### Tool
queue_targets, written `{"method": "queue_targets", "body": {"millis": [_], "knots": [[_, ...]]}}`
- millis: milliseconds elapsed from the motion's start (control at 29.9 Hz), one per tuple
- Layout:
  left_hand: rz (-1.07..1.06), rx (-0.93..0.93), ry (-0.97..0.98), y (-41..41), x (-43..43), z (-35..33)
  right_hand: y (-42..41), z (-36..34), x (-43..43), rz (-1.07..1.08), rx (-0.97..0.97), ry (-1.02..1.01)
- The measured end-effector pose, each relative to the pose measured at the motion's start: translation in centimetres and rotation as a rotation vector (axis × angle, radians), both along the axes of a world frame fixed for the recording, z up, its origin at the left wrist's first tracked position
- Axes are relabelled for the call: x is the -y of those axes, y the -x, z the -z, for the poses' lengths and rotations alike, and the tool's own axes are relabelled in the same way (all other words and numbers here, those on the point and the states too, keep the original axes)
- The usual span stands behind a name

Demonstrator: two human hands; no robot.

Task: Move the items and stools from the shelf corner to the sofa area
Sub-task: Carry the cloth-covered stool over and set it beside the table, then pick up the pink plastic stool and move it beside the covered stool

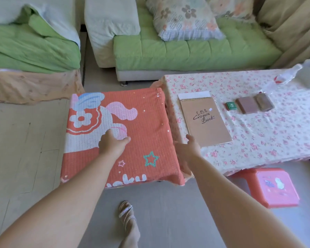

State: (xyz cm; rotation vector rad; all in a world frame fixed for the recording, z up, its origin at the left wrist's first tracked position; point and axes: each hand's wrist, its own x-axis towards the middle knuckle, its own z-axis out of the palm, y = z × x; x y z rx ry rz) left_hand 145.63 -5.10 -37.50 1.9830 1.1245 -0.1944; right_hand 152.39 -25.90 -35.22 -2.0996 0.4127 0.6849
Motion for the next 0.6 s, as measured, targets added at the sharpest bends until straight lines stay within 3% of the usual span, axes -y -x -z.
{"method": "queue_targets", "body": {"millis": [334, 602], "knots": [[0.232, 0.118, 0.105, 1.4, 19.1, -6.4, 7.4, -6.3, 17.6, 0.235, 0.081, -0.107], [0.451, 0.126, 0.203, -0.5, 33.9, -6.4, 10.0, -6.7, 32.4, 0.490, 0.096, 0.004]]}}
